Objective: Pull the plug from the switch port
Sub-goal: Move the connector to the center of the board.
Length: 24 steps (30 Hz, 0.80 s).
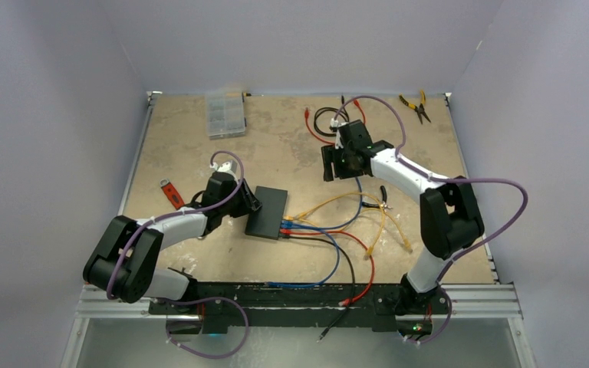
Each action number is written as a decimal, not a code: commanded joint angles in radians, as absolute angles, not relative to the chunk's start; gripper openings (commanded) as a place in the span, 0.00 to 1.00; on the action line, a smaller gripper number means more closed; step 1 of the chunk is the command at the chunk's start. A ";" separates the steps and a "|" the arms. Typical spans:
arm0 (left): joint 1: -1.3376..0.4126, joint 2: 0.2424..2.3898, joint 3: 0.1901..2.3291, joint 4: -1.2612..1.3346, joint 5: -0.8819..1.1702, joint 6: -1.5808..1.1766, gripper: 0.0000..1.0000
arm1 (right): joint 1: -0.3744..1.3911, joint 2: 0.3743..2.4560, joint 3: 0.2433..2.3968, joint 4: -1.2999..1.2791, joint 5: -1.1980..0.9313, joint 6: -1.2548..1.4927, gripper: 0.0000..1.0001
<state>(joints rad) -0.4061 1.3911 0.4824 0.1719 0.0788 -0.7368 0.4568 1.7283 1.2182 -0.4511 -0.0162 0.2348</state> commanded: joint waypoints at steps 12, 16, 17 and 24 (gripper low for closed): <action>-0.414 1.441 0.426 0.026 0.071 -0.689 0.37 | 0.663 1.840 1.252 -0.526 0.230 0.181 0.92; -0.414 1.440 0.426 0.029 0.070 -0.688 0.37 | 0.664 1.813 1.238 -0.529 0.235 0.181 0.93; -0.414 1.440 0.425 0.029 0.070 -0.687 0.36 | 0.663 1.806 1.233 -0.532 0.238 0.182 0.93; -0.414 1.443 0.426 0.031 0.070 -0.686 0.37 | 0.663 1.746 1.201 -0.567 0.252 0.231 0.94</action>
